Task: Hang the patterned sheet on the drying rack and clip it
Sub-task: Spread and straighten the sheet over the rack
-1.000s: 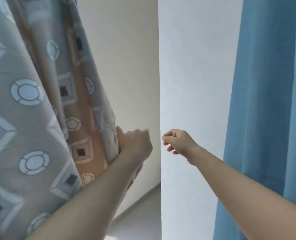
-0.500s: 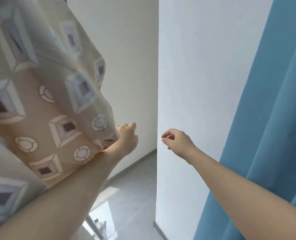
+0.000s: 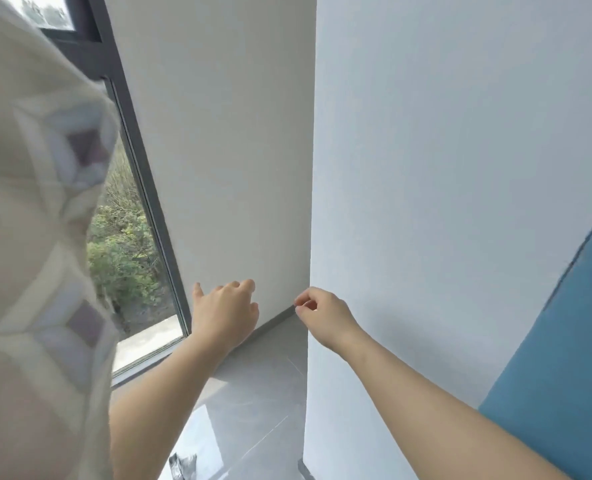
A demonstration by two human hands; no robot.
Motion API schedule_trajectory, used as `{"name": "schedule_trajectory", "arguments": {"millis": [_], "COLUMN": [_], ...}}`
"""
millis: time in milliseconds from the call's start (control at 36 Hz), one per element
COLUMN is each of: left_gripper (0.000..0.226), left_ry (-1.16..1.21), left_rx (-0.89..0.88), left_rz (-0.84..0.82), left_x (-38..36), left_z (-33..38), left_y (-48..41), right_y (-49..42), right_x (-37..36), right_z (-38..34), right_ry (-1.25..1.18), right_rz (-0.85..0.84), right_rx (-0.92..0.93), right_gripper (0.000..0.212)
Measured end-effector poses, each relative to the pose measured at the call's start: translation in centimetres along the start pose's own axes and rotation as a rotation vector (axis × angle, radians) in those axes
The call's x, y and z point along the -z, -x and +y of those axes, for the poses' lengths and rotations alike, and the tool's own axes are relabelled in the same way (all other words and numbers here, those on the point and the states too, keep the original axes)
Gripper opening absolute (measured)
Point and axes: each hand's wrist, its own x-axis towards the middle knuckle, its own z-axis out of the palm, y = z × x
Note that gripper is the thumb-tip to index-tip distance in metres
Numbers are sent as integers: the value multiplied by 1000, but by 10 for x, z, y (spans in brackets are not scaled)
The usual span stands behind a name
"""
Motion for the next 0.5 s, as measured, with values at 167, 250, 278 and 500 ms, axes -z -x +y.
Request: {"name": "schedule_trajectory", "arguments": {"millis": [167,250,278,500], "left_gripper": [32,30,29,28], "left_ry": [2,6,20,135], "left_rx": [129,203,235,604], "left_rz": [49,49,37,31], "left_x": [-23,-33,-35,-52], "left_z": [-15,-34,-43,-132], "left_y": [-65,-94,-101,-117], "right_y": [-88,-132,-144,-209], "right_x": [-31,-56,-65,-145], "right_z": [-5,-13,-15,-58], "right_ry": [-51,-48,-42,-11], "right_rz": [-35,-93,-119,-348], "right_rx": [-24,-32,-34,49], "right_gripper": [23,22,22,21]}}
